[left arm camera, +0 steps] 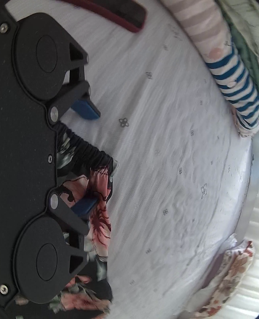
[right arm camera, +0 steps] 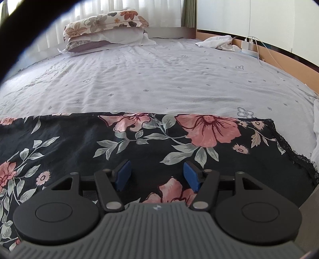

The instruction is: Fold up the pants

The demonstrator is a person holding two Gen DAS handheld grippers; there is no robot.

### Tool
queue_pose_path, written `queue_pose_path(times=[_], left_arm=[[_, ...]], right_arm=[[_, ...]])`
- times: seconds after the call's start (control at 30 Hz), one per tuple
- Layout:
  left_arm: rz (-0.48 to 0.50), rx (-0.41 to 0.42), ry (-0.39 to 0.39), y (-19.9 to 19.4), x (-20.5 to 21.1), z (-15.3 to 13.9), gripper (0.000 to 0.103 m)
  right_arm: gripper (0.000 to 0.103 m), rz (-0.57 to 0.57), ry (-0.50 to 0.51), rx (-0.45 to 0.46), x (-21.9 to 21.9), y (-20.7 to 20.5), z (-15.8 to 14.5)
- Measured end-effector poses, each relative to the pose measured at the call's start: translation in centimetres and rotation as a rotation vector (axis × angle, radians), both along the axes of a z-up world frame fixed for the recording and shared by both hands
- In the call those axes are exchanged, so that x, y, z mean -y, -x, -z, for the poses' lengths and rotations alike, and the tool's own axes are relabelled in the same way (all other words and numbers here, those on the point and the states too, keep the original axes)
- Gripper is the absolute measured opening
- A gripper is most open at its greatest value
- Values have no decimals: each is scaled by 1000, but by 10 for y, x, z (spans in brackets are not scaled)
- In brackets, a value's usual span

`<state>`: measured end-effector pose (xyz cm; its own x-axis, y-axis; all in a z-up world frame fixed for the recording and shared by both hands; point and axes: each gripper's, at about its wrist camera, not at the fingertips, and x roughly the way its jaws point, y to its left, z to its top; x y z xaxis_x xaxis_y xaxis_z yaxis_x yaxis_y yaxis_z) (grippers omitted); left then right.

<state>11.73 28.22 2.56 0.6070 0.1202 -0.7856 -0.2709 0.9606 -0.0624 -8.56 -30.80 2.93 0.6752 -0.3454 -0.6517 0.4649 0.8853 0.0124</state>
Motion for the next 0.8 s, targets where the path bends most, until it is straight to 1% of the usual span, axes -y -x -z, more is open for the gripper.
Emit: queue_pose_path(times=[0.03,0.07,0.1,0.13,0.23,0.3,0.4,0.47,0.53,0.57,0.6,0.63,0.67,0.7,0.73,0.77,0.8], left_arm=[[19,24,-31,1,5,0,52],[37,41,-41,3,10,-1,35],[29,49,-53,3,13,-2,25],[11,55,-56,4,15,-4,21],[-56,87,0,2,5,-8,20],[-77,105,30,1,-4,-10,20],[-105,116,41,-6,-16,-10,21],[-112,98,47,-14,-23,-7,22],[-114,61,44,-19,-23,-4,25],[-109,61,26,-18,-21,-7,29],[-104,64,3,-15,-18,-10,39],[-94,73,-14,-10,-14,-14,46],[-82,87,-26,-3,-10,-18,61],[-75,106,-36,5,-7,-23,73],[-70,127,-45,14,-4,-29,77],[-68,151,-48,23,-1,-35,84],[-65,172,-42,32,1,-41,86]], right_arm=[[73,0,0,0,0,0,0],[73,1,0,-1,0,0,1],[73,1,-1,-1,0,0,1],[73,1,-2,-2,0,0,1],[73,-3,4,-6,2,-1,2],[74,-11,20,-7,2,-2,5],[75,-12,22,-7,3,-3,6],[76,-12,21,-4,4,-5,7],[76,-4,23,-3,3,-5,6],[76,-3,22,4,1,-5,4],[76,-15,14,21,-1,-4,2],[76,-41,-3,52,-4,0,-1],[77,-108,-29,101,-16,3,-7],[77,-108,-29,101,-16,3,-7],[78,-147,-32,110,-24,2,-10],[79,-180,-30,115,-32,0,-11],[79,-213,-31,116,-40,-1,-12]])
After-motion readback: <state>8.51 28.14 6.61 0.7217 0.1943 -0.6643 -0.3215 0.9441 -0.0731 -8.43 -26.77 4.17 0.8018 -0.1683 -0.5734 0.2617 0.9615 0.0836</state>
